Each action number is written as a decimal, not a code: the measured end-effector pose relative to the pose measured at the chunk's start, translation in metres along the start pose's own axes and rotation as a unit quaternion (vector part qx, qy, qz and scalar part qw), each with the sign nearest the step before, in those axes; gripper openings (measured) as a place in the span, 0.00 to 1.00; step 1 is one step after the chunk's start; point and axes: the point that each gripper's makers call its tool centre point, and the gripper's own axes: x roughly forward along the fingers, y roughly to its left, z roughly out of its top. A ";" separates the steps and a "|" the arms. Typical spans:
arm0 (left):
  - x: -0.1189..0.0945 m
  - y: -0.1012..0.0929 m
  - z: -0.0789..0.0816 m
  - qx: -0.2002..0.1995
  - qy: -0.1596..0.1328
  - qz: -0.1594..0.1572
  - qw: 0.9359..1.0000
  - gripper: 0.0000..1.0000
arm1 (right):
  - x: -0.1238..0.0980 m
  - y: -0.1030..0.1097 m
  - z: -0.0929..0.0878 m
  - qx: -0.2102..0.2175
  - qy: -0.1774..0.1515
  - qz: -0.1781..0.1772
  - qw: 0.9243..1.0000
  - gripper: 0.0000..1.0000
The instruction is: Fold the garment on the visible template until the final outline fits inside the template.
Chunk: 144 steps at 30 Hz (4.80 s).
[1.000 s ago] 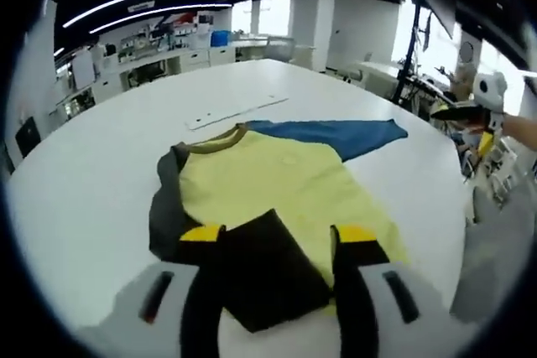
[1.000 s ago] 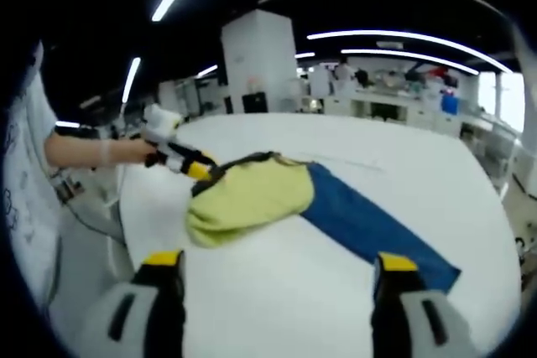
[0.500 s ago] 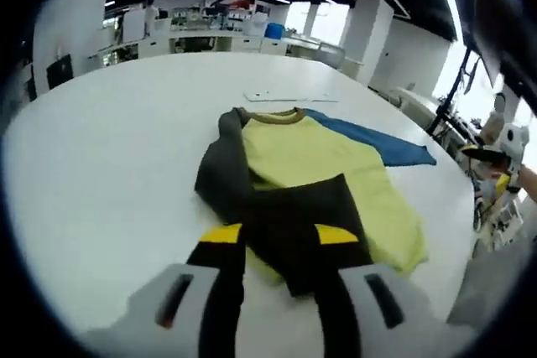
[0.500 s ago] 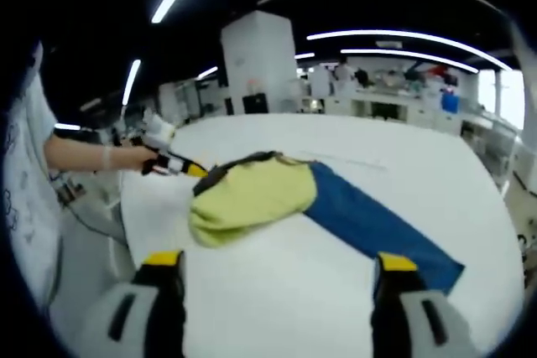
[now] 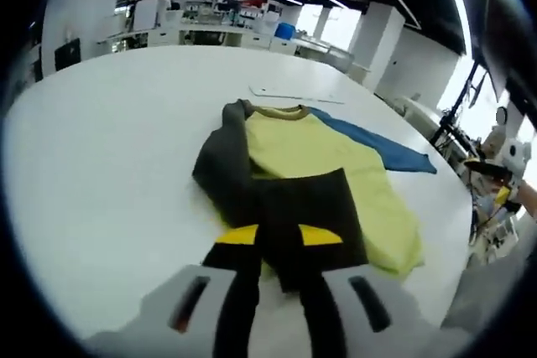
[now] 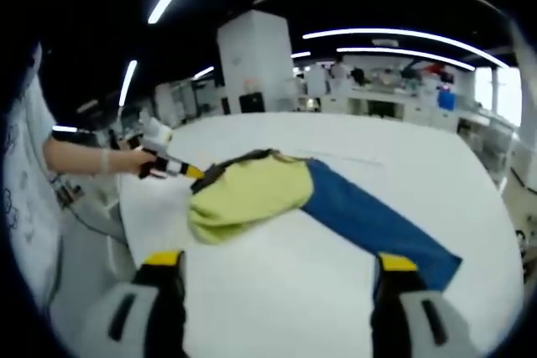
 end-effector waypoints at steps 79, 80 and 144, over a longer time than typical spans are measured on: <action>-0.125 0.342 0.012 -0.056 -0.006 0.237 0.970 0.00 | 0.028 0.035 0.010 0.000 0.078 -0.049 0.996 0.96; -0.124 0.343 0.011 -0.052 -0.002 0.235 0.971 0.00 | 0.028 0.035 0.010 0.001 0.078 -0.050 0.996 0.96; -0.139 -0.032 0.010 0.212 -0.045 -0.099 0.971 0.72 | -0.010 0.049 -0.009 -0.019 0.041 -0.008 0.999 0.95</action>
